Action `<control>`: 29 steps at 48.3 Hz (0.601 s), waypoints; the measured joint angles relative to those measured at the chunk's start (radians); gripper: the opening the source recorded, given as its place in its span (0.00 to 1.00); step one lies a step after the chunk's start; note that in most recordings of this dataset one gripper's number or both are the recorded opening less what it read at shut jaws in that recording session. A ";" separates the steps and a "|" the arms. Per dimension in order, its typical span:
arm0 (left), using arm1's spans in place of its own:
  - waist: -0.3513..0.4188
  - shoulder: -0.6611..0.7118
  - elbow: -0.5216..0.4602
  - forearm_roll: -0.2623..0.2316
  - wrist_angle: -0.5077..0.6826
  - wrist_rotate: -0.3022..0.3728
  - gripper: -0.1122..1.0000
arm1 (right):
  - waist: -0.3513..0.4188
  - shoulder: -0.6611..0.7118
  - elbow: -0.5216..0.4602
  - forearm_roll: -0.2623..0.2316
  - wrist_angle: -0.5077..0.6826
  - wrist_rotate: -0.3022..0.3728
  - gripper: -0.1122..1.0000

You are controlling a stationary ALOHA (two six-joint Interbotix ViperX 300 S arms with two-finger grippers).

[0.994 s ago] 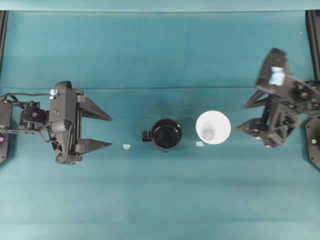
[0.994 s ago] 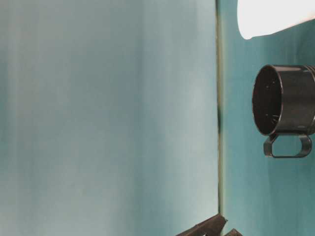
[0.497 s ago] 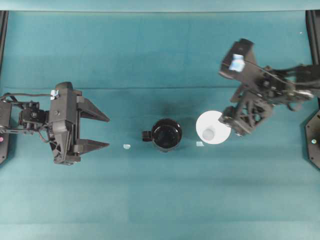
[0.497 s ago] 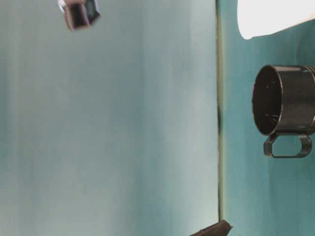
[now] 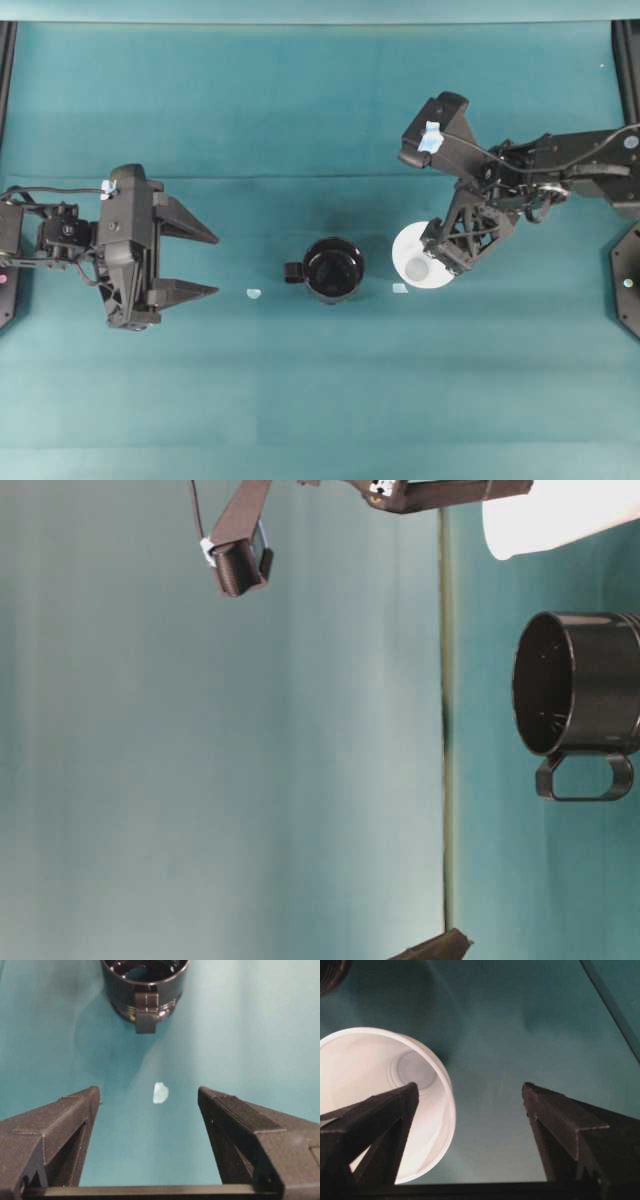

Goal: Put the paper cup into the moved cup holder.
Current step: 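Move the open right gripper over the white paper cup rim, then close the right gripper on the white cup rim and lift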

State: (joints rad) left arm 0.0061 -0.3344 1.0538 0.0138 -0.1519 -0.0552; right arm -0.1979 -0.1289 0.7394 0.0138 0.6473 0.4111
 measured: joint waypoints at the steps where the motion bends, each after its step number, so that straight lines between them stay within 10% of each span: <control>1: 0.000 0.000 0.000 0.000 0.000 0.000 0.83 | 0.000 0.002 -0.002 -0.002 0.000 0.000 0.92; 29: 0.000 0.000 0.000 0.000 0.000 0.000 0.83 | 0.005 0.026 -0.006 -0.002 -0.041 0.009 0.63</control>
State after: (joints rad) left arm 0.0061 -0.3344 1.0538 0.0138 -0.1519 -0.0552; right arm -0.1933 -0.1028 0.7332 0.0123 0.6059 0.4203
